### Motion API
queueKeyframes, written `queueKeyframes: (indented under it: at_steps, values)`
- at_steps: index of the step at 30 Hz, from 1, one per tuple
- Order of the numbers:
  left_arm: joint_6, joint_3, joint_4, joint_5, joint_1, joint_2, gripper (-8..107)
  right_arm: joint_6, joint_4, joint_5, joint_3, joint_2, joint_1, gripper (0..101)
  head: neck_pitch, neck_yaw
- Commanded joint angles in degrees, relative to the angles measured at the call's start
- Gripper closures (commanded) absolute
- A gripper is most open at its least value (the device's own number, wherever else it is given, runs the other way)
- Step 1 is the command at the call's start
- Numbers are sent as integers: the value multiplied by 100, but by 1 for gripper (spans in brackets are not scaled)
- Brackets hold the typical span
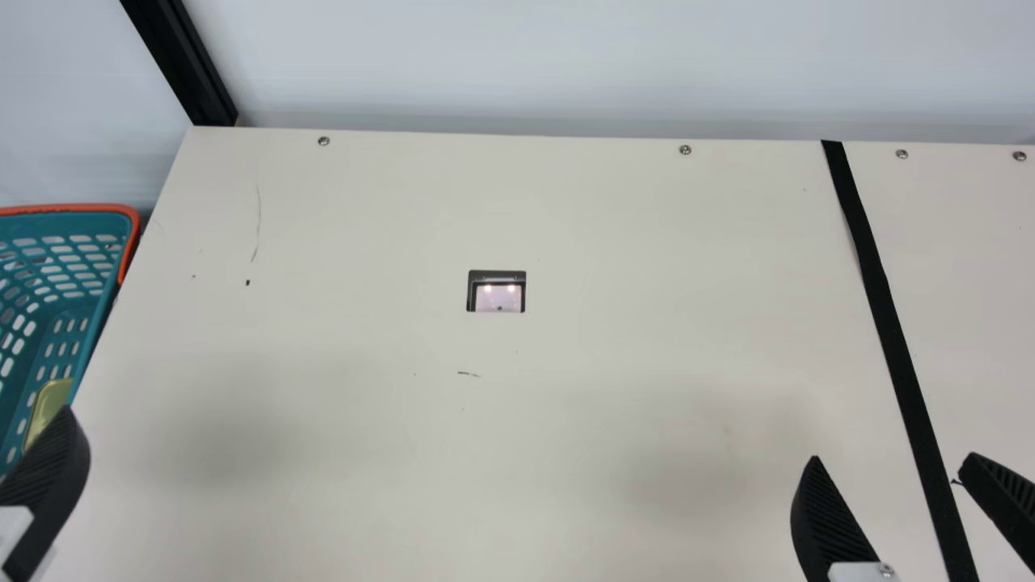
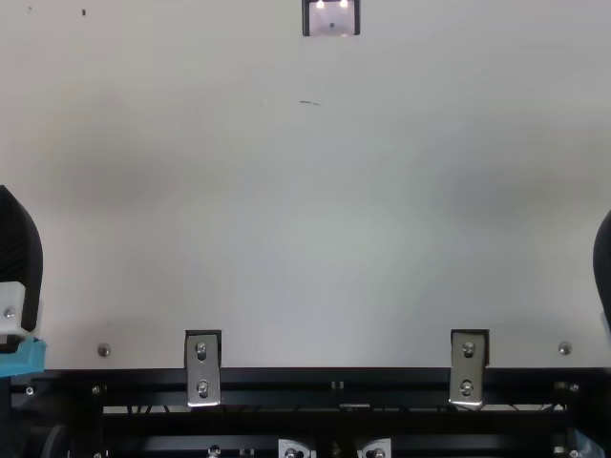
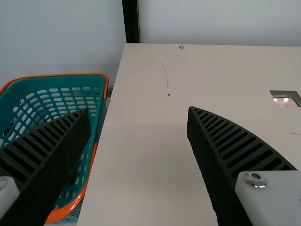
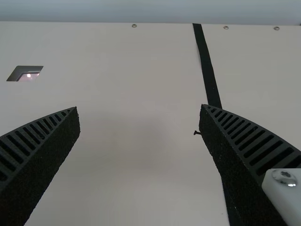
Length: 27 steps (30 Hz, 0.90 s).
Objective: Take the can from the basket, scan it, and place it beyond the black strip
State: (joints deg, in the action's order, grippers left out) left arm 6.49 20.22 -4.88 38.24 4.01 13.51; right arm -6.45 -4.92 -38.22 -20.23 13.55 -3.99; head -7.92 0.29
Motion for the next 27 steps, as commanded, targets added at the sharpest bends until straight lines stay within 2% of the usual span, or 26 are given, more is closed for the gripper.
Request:
queueKeyframes:
  at_steps: [1,27]
  values:
    - [0,0,0,0,0,0,9,0,0,0,0,0,0,0,-9,76]
    - [0,0,0,0,0,0,9,0,0,0,0,0,0,0,-9,76]
